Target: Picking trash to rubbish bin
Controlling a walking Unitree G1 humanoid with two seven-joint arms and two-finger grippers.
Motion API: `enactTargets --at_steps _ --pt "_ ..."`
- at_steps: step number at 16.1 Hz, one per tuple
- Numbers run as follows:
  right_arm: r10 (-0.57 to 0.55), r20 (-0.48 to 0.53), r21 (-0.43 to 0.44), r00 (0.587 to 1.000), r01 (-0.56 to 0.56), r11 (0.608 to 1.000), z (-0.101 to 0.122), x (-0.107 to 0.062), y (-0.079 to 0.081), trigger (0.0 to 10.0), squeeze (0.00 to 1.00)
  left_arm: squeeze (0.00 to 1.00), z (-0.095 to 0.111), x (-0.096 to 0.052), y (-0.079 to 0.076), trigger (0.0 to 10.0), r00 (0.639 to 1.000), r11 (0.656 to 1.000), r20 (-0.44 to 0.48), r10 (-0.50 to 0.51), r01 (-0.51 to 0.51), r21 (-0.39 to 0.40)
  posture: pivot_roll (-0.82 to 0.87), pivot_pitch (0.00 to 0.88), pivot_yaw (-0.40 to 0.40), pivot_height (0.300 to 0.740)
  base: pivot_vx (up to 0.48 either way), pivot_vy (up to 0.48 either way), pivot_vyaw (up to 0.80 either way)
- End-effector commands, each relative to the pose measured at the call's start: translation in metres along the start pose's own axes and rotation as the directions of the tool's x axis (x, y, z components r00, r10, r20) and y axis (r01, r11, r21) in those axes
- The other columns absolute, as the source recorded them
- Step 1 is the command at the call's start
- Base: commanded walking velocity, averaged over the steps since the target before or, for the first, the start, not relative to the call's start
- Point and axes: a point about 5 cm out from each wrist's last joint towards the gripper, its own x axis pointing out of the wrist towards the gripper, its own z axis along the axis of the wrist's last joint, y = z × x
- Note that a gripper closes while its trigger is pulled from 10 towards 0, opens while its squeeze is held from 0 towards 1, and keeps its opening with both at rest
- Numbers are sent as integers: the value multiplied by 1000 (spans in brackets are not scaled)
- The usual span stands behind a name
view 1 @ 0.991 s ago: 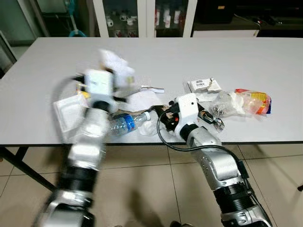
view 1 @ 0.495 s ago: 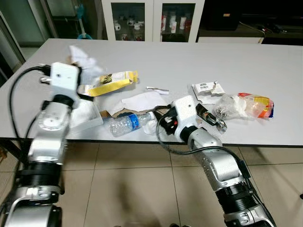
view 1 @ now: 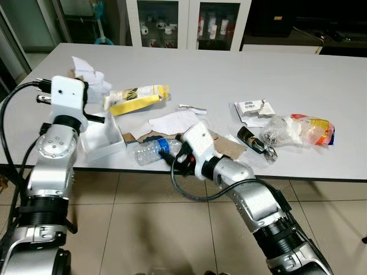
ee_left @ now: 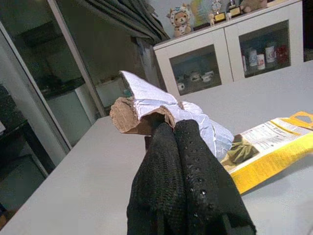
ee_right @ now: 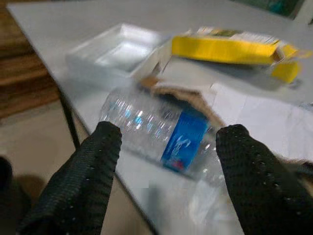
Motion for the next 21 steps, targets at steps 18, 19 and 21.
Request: enactTargets --at_steps 18,19,21 --pt "-288 -80 48 954 293 955 -32 -15 -34 10000 1000 0 3 6 -19 10000 997 997 15 -71 71 -20 21 34 19 740 0 0 0" --pt "-291 -79 48 954 295 954 -32 -15 -34 10000 1000 0 3 6 -19 10000 997 997 15 -72 72 -20 21 34 20 740 0 0 0" --pt "-294 -121 48 948 301 952 -39 -13 -34 10000 596 0 3 6 -19 10000 997 997 17 -75 76 -21 23 34 21 740 0 0 0"
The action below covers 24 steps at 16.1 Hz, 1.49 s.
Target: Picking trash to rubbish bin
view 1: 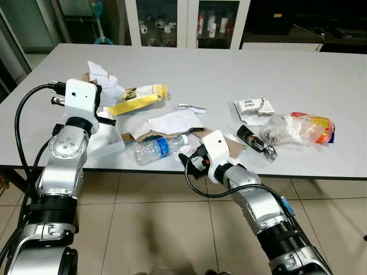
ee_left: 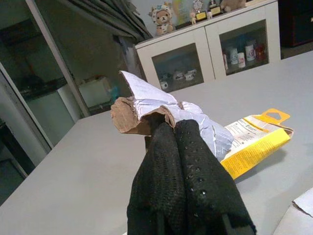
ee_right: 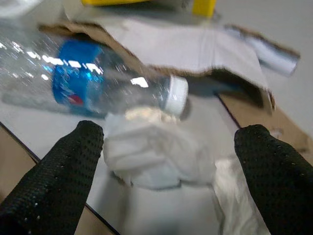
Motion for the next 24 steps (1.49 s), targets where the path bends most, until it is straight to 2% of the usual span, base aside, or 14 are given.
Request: enactTargets --at_steps 1,14,15,16,17,24 --pt "-20 -18 -2 1000 20 1000 -2 3 -3 10000 0 0 6 3 -3 10000 1000 1000 20 -15 15 -1 28 32 20 740 0 0 0" --pt "-16 -1 22 1000 16 1000 -2 17 7 10000 0 0 11 3 -7 10000 999 1000 43 -14 15 -11 46 38 15 740 0 0 0" --pt "-16 -1 23 1000 16 1000 -3 17 7 9255 0 0 12 3 -7 10000 999 1000 44 -15 15 -11 46 37 14 740 0 0 0" --pt "-18 -2 24 1000 18 1000 -4 18 7 3412 0 0 12 3 -8 10000 999 1000 45 -16 16 -11 46 38 13 740 0 0 0" --pt "-19 -1 26 1000 19 999 -5 17 7 0 0 0 12 3 -8 10000 999 1000 46 -17 17 -11 45 38 13 740 0 0 0" --pt "-11 5 28 1000 11 1000 -7 18 8 0 0 0 12 4 -9 10000 999 1000 46 -18 19 -11 44 39 15 740 0 0 0"
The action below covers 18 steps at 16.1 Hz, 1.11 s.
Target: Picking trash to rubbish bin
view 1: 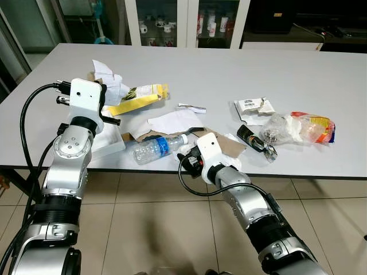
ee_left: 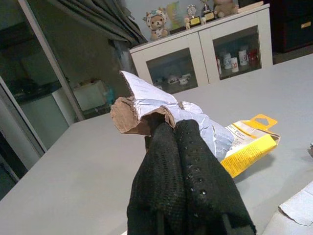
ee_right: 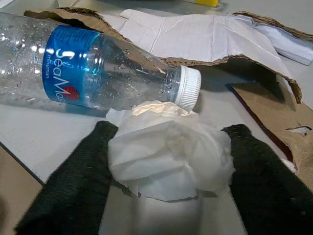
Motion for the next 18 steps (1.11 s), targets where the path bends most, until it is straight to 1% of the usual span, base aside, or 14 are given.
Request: enactTargets --at_steps 1,9,18 --pt "-6 3 2 1000 5 1000 0 0 -3 0 0 0 8 3 -1 10000 1000 1000 28 -2 2 3 44 39 15 740 0 0 0" --pt "-4 4 -4 1000 4 1000 0 -1 -2 0 0 0 6 1 -5 10000 1000 1000 20 -10 10 3 40 46 14 740 0 0 0" --pt "-17 16 -8 1000 17 1000 2 -1 -4 0 0 0 7 3 -6 10000 1000 1000 23 -5 5 -1 36 43 11 740 0 0 0"
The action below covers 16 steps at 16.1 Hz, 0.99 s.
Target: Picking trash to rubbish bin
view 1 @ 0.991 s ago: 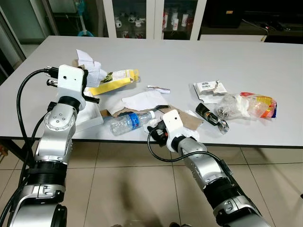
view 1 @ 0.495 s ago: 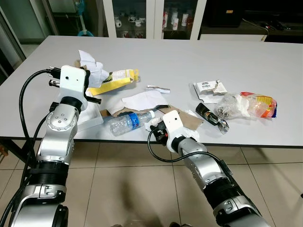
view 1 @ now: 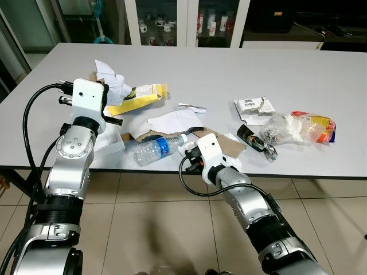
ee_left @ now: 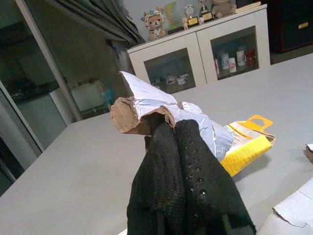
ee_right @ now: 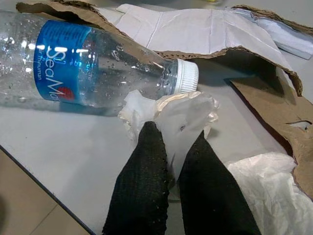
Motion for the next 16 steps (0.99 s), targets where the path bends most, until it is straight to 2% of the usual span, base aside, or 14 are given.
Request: enactTargets --at_steps 1,9,10,11,13,14,16 --pt "-17 29 -10 999 17 1000 6 -1 -4 0 0 0 7 2 -3 10000 1000 1000 20 -2 2 2 37 41 11 740 0 0 0" --pt "-41 67 -14 997 42 999 17 0 -9 0 0 0 7 3 -11 10000 999 1000 31 -18 18 -18 36 9 17 740 0 0 0" --pt "-56 82 -10 995 57 998 21 0 -11 4667 0 0 8 4 -13 10000 999 999 36 -22 23 -25 37 3 18 740 0 0 0" --pt "-75 100 -6 992 76 997 25 0 -13 10000 0 0 8 3 -15 10000 999 999 38 -27 29 -34 37 0 19 740 0 0 0" --pt "-123 151 11 981 123 992 36 -1 -19 10000 0 0 8 3 -21 10000 998 997 43 -41 43 -59 35 0 21 740 0 0 0" --pt "-235 288 74 928 224 972 64 -8 -35 10000 0 0 9 -1 -39 10000 995 992 61 -80 85 -93 33 0 23 740 0 0 0" --pt "-277 377 93 884 261 961 83 -15 -43 10000 0 0 10 -3 -53 10000 992 987 66 -109 116 -115 30 0 26 740 0 0 0"
